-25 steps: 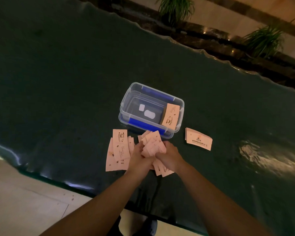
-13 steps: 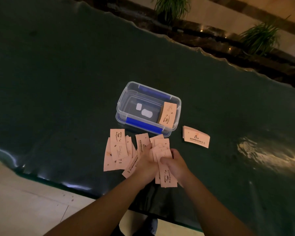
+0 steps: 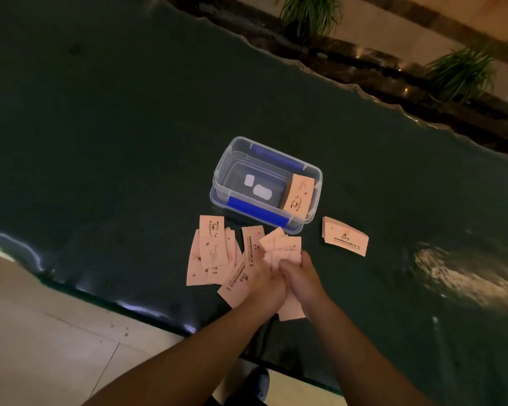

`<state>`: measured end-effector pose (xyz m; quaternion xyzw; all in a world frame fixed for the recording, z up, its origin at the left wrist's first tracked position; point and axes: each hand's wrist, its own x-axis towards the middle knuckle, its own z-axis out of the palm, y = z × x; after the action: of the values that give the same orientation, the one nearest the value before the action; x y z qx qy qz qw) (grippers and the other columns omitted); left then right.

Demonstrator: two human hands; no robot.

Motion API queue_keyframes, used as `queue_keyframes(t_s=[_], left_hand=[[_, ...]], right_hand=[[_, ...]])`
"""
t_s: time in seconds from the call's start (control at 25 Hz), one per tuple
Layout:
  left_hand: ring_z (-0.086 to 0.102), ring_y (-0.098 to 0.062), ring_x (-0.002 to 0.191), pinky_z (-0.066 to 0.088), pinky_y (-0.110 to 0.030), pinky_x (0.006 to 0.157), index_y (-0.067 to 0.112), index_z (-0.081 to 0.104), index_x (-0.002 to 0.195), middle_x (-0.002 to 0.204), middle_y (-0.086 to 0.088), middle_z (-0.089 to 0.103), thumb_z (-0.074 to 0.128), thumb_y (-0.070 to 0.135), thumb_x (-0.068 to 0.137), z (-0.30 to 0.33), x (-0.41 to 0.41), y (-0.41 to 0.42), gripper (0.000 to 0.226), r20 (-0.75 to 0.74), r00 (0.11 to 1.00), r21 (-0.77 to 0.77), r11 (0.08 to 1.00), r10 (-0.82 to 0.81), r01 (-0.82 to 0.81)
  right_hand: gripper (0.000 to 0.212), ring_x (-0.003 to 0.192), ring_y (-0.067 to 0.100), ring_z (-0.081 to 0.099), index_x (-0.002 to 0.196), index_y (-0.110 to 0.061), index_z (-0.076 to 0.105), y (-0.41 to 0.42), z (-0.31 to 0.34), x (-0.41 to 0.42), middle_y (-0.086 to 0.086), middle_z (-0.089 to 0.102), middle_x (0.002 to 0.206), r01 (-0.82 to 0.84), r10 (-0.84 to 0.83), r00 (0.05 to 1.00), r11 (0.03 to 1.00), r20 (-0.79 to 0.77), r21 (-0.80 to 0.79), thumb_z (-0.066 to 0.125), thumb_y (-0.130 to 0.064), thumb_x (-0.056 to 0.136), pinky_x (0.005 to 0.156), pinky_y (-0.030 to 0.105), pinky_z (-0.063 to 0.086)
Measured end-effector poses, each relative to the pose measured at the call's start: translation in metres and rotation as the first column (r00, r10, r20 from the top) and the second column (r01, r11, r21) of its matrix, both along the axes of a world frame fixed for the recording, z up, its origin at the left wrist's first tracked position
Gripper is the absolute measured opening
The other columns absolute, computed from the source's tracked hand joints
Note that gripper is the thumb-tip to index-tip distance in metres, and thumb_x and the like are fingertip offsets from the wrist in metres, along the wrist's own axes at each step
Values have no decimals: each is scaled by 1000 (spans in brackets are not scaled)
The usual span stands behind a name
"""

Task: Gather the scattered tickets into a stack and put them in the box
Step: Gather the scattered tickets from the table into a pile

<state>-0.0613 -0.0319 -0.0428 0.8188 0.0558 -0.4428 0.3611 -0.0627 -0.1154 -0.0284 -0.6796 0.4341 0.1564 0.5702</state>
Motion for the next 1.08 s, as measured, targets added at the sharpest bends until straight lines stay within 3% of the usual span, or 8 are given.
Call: queue_keyframes(t_s=[0.08,0.12,0.2,0.4,0.48,0.64,0.72,1.08], left_hand=[[45,-42,140,46,-42,109,-17,19,149,149,-33,44,56,7,96,9,7,22,69,-30,954,-169,939,298,-299],[43,-33,143,42,-42,112,5,19,159,156,-17,42,55,19,100,16,9,24,71,185,962,-119,976,201,-181],[37,-26,145,38,-48,117,26,18,160,158,-3,40,57,34,99,9,24,46,74,258,962,-123,990,93,-63],[35,-31,145,34,-50,117,19,32,150,157,-7,40,56,50,94,3,25,52,68,323,946,204,976,7,-77],[35,-30,146,30,-47,119,18,32,152,157,-7,40,56,44,96,-2,23,58,66,296,955,141,989,5,-49],[33,-29,145,34,-43,116,18,31,153,156,-6,40,61,29,95,2,16,57,67,238,962,-47,991,134,-126],[32,-30,145,35,-45,115,20,30,154,154,-5,41,64,27,95,2,16,57,69,208,962,-91,983,176,-161],[49,-25,139,48,-51,111,30,26,160,155,-1,48,62,31,96,5,15,68,74,64,995,-226,972,79,-63]], right_hand=[[40,101,11,64,118,-34,55,3,0,5,-10,67,114,18,-18,1000,999,15,33,65,-11,88,67,33,49],[42,103,11,63,121,-33,54,7,0,8,-10,67,116,20,-21,1000,999,15,49,65,-11,87,68,33,49],[46,99,8,61,124,-32,51,16,-2,14,-11,65,115,14,-15,1000,998,5,63,66,-10,87,67,30,47],[57,94,13,58,141,-30,46,33,-8,25,-2,59,125,-54,50,996,997,-73,-53,68,-18,90,71,33,48],[66,99,15,57,151,-27,43,34,-9,26,1,58,136,-38,31,995,997,-95,-63,69,-21,91,73,34,50],[69,86,9,57,151,-22,45,34,-10,20,-7,57,113,24,-25,995,1000,-94,-14,72,-19,88,59,28,45],[69,94,15,61,147,-19,47,33,-12,15,-1,63,121,66,-65,991,998,-117,0,75,-17,85,59,29,46],[43,94,28,72,124,-16,65,19,-16,-2,7,73,111,187,-178,978,979,-112,77,77,-16,82,65,39,54]])
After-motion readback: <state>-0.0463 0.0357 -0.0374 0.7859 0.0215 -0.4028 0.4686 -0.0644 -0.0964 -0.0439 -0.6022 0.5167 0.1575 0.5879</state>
